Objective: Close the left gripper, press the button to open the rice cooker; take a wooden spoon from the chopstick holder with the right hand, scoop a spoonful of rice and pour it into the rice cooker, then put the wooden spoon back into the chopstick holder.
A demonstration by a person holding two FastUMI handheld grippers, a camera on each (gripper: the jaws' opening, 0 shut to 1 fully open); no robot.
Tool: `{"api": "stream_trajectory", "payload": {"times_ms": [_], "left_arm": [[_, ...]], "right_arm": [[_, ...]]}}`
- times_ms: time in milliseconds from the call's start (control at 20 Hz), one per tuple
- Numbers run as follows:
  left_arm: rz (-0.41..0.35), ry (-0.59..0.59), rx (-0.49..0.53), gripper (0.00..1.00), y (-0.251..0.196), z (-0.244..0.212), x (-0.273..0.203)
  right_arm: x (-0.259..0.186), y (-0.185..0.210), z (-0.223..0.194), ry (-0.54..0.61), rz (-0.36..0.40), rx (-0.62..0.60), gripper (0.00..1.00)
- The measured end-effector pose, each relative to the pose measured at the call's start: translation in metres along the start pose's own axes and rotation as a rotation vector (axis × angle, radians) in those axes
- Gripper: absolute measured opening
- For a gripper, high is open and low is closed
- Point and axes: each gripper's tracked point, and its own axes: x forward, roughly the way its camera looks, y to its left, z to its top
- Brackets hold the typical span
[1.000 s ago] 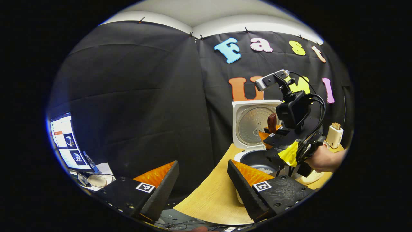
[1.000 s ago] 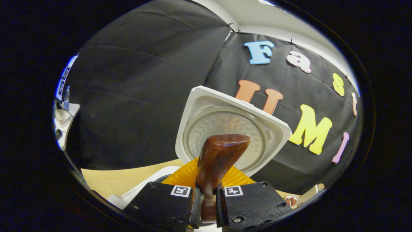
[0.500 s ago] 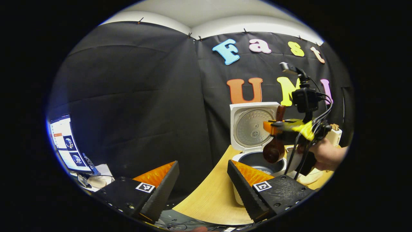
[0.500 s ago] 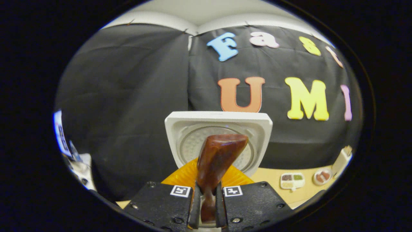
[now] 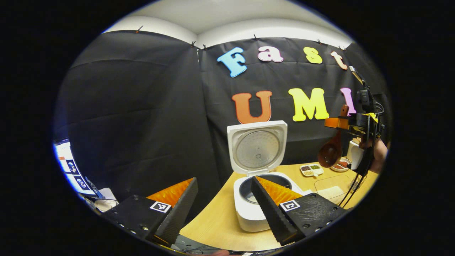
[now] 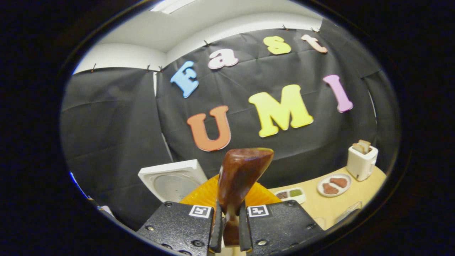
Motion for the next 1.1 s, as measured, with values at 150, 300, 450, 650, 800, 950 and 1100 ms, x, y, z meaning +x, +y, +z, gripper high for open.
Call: {"api": "stream_trajectory", "payload": {"times_ms": [150, 300, 450, 650, 800, 950, 1100], "left_arm": [[-0.039, -0.009, 0.014, 0.95, -0.033, 0.007, -0.004], [-0.071, -0.006, 0.01, 0.95, -0.06, 0.012, -0.004], [-0.091, 0.002, -0.014, 0.9, -0.079, 0.016, -0.002], [-0.091, 0.011, -0.003, 0.95, -0.099, 0.02, 0.003], [-0.09, 0.021, 0.019, 0.95, -0.111, 0.018, 0.005], [-0.095, 0.025, 0.04, 0.95, -0.12, 0.019, 0.009], [-0.105, 0.03, 0.053, 0.95, -0.128, 0.02, 0.01]], "right_arm": [[-0.029, -0.095, 0.008, -0.014, -0.124, -0.007, 0.24], [-0.052, -0.174, 0.013, -0.026, -0.225, -0.025, 0.22], [-0.065, -0.238, 0.015, -0.024, -0.295, -0.035, 0.24], [-0.072, -0.298, -0.015, 0.007, -0.348, -0.009, 0.24], [-0.067, -0.322, -0.047, 0.047, -0.364, 0.004, 0.24], [-0.062, -0.333, -0.078, 0.074, -0.368, 0.013, 0.24], [-0.062, -0.341, -0.104, 0.096, -0.382, 0.052, 0.24]]}}
